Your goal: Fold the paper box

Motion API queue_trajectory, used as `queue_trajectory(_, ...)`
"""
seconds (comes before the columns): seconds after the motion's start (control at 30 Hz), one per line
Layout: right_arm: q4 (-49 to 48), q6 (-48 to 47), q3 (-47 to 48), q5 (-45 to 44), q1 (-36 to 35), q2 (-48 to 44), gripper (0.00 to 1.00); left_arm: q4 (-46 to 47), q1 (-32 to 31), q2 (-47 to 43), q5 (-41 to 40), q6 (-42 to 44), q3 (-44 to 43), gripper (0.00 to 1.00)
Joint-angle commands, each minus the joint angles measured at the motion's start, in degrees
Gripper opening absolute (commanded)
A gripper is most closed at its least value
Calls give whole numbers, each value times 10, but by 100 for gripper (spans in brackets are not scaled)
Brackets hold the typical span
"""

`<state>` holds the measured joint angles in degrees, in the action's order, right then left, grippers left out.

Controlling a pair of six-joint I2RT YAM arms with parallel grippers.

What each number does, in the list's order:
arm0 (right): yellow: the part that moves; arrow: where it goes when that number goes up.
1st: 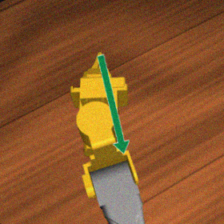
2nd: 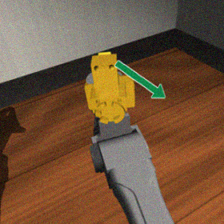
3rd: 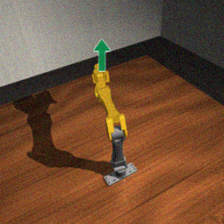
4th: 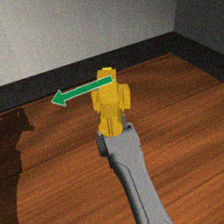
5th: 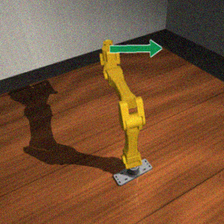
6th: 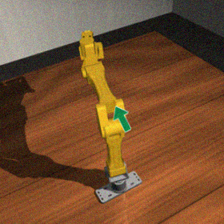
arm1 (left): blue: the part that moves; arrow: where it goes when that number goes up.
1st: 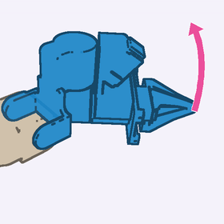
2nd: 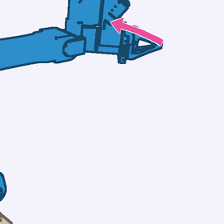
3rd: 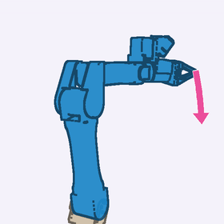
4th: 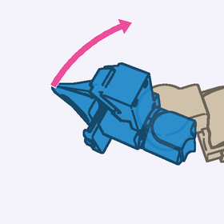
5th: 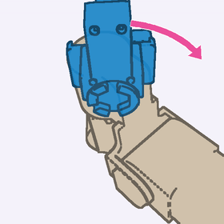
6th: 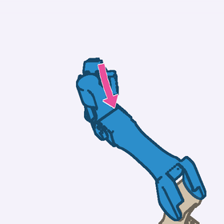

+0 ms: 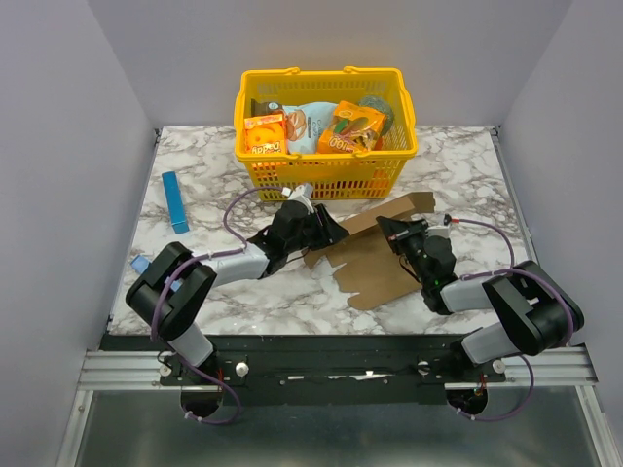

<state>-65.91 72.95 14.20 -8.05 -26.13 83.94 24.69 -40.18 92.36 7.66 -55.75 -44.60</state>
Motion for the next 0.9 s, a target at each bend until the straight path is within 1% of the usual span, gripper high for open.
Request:
queue_trajectory(0.0,-6,-15,-11,8,-5,6,1,48,-2,16,5,-12,-22,46)
queue_trajectory(0.2,-6,-15,-10,9,-5,9,1,62,-2,25,6,-16,-18,35)
queue_trajectory(0.33,-6,-15,-10,8,-5,9,1,72,-2,26,6,-17,-13,34)
queue_trajectory(0.37,-6,-15,-11,8,-5,8,1,71,-2,25,8,-13,-14,36)
queue_trajectory(0.4,-5,-13,-11,6,-5,7,1,67,-2,22,8,-10,-14,40)
queue_trajectory(0.43,-4,-12,-11,5,-5,6,1,55,-2,19,7,-7,-14,55)
queue_trajectory(0.5,3,-12,-10,2,-5,2,1,39,-2,4,0,9,-10,65)
queue_trajectory(0.53,5,-13,-10,1,-5,0,1,23,-2,-2,-5,14,-3,73)
queue_trajectory(0.67,14,-13,-9,-5,-5,-4,1,-15,-2,-47,-32,38,28,80)
queue_trajectory(0.73,15,-11,-9,-6,-5,-3,1,-32,-2,-76,-47,48,49,82)
queue_trajectory(0.87,14,-10,-8,-5,-5,0,1,-33,-8,-118,-48,68,85,83)
